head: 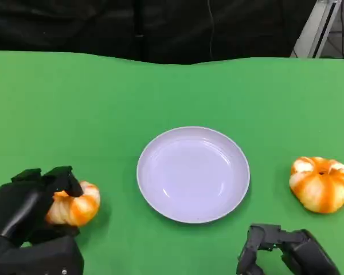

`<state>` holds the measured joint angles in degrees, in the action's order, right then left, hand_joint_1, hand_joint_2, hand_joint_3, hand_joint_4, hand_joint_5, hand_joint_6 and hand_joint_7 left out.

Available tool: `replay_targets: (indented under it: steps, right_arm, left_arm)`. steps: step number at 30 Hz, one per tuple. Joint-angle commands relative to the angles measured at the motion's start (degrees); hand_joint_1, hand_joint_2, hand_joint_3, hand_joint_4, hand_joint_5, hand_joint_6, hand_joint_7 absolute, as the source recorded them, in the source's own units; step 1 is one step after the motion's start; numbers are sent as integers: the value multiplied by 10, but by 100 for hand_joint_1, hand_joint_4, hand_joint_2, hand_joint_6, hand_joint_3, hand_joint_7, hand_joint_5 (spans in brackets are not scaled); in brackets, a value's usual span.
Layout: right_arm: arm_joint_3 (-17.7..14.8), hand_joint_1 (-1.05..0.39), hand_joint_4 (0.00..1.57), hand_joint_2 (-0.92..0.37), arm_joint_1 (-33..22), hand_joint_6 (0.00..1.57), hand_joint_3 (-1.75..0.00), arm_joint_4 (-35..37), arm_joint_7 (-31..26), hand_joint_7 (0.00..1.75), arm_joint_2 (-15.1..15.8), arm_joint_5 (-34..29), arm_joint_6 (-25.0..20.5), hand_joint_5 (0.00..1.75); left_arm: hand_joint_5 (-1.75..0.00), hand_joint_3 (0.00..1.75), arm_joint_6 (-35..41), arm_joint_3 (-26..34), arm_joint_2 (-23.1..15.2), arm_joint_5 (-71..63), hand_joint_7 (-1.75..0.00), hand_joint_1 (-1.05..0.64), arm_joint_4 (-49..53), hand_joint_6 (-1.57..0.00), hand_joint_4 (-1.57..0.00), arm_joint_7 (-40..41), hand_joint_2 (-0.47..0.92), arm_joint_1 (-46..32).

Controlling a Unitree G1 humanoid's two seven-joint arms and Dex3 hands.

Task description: Grasp the bread from the table and place it into the plate.

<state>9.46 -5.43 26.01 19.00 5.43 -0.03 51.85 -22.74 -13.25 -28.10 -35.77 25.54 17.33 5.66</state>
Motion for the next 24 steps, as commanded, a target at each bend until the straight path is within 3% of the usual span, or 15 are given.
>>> replay_targets:
  steps: [1, 12, 24]
  right_arm:
    - [-4, -23, 79, -62, 2, 77, -93, 6, -1, 134, 3, 7, 1, 155]
    - [-3, -25, 80, -62, 7, 78, -92, 15, -2, 133, -1, 5, 7, 155]
    - [-2, -27, 80, -62, 12, 78, -91, 22, -6, 134, -5, -1, 8, 154]
  left_arm:
    - [-175, 1, 11, 19, -6, -10, -164, -9, -86, -52, -53, 10, 83, -28]
    - [-175, 0, 33, 31, 10, -22, -153, -6, -259, -57, -53, -25, 83, -52]
    - [-175, 0, -16, -6, 62, -12, -151, -4, -218, -58, -51, -40, 80, 27]
